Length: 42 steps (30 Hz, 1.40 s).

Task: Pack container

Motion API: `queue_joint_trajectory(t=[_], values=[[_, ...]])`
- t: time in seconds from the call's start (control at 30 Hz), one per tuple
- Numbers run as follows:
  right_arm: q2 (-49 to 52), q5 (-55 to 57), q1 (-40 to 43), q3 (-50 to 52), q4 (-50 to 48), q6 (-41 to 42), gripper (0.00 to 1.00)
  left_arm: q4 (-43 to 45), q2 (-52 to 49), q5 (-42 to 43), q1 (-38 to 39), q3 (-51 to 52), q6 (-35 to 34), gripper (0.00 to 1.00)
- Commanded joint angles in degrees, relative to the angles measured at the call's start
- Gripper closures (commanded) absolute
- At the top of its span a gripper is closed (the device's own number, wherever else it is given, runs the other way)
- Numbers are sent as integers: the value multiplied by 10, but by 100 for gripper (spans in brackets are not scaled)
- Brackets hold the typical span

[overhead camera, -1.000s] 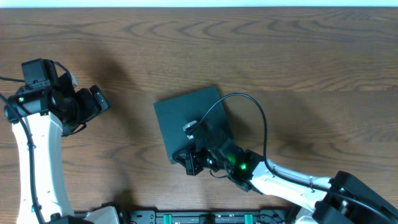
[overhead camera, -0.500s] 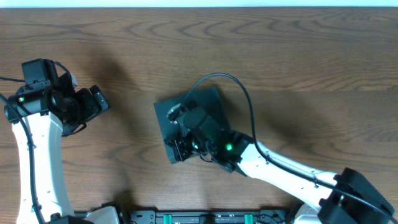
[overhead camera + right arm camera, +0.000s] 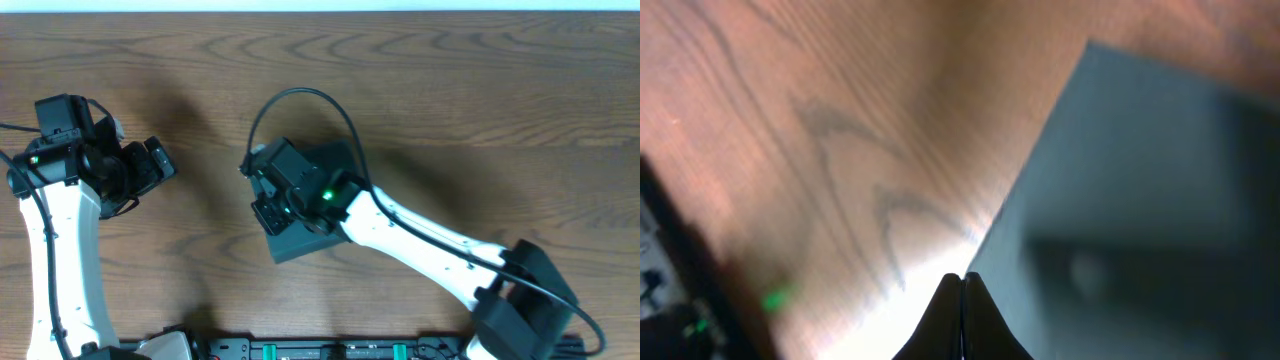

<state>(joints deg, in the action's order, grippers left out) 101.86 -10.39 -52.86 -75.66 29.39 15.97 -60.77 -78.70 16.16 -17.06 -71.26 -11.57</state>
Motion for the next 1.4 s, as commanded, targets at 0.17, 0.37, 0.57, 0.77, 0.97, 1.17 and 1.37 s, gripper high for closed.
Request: queue_joint_trajectory(t=[0.17, 0.37, 0.57, 0.77, 0.97, 1.17, 1.37], values=[[65, 26, -9, -32, -29, -28, 99, 0, -3, -1, -3, 0, 4, 5], [98, 32, -7, -32, -60, -26, 98, 0, -3, 0, -3, 0, 4, 5], [117, 106, 12, -32, -59, -5, 98, 0, -3, -1, -3, 0, 4, 5], [117, 187, 30, -32, -69, 7, 99, 0, -3, -1, -3, 0, 4, 5], [117, 215, 38, -32, -68, 7, 99, 0, -3, -1, -3, 0, 4, 5], [101, 157, 38, -52, -60, -2, 99, 0, -3, -1, -3, 0, 4, 5], [18, 155, 39, -96, 40, -1, 99, 0, -3, -1, -3, 0, 4, 5]])
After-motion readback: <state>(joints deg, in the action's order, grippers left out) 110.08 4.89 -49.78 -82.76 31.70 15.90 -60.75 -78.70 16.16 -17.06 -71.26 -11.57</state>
